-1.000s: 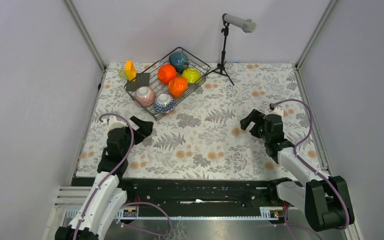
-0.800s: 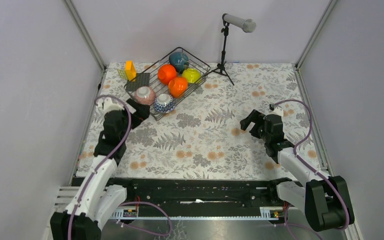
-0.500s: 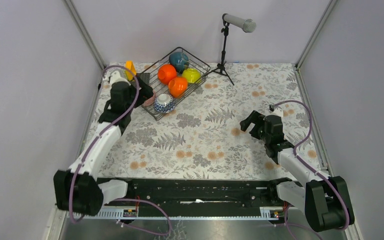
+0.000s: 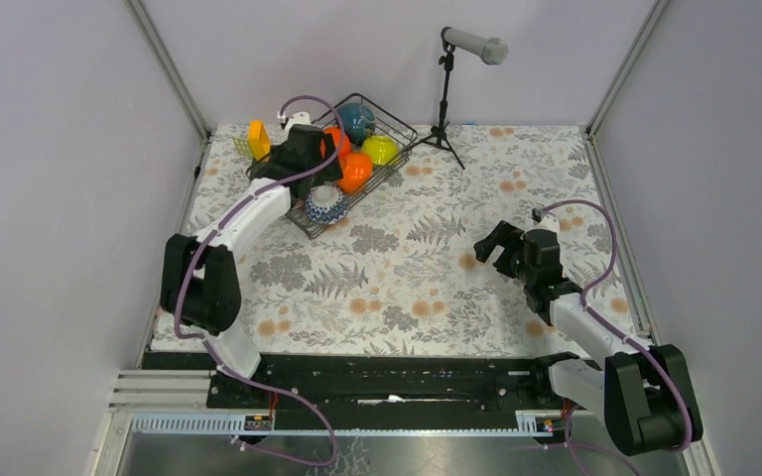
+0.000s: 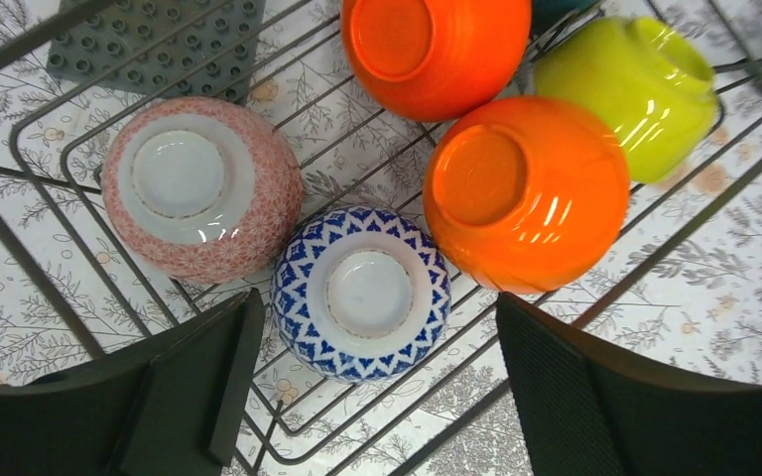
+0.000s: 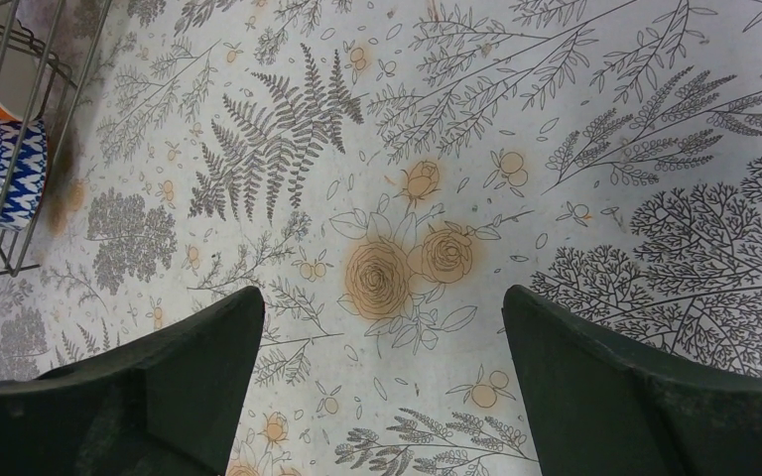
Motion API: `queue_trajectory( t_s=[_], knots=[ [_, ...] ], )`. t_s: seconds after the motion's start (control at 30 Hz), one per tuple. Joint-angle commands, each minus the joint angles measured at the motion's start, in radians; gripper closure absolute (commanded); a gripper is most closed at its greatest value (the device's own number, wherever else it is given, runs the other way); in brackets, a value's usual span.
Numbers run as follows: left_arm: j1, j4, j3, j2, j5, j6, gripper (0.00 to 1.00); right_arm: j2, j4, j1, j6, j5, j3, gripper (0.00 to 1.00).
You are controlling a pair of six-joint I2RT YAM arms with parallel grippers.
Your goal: Unload the bowls from the dish rack
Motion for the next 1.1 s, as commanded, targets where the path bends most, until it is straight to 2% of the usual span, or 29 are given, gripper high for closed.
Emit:
queue_trajectory(
  t_s=[0.0, 0.17, 0.4, 0.6, 0.83, 1.07],
  knots=[
    [-0.013, -0.025, 0.107, 0.065, -0.031, 0.068, 0.04, 0.014, 0.038, 0.003, 0.003, -0.024, 0.007, 0.04],
    [-0.042, 0.035, 0.145, 0.109, 0.066, 0.129, 0.01, 0.013, 0.04, 0.003, 0.002, -0.025, 0.007, 0.04],
    [-0.089, 0.02, 0.276, 0.225, 0.06, 0.151, 0.01, 0.014, 0.04, 0.003, 0.0, -0.022, 0.007, 0.03],
    [-0.127, -0.053, 0.444, 0.347, -0.065, 0.151, 0.01, 0.016, 0.045, 0.004, 0.003, -0.029, 0.008, 0.03],
    [-0.201, -0.142, 0.634, 0.504, -0.351, 0.191, 0.01, 0.034, 0.053, 0.003, 0.008, -0.037, 0.011, 0.04],
    [-0.206, -0.163, 0.706, 0.57, -0.378, 0.181, 0.01, 0.044, 0.057, 0.002, 0.009, -0.041, 0.013, 0.04]
  ],
)
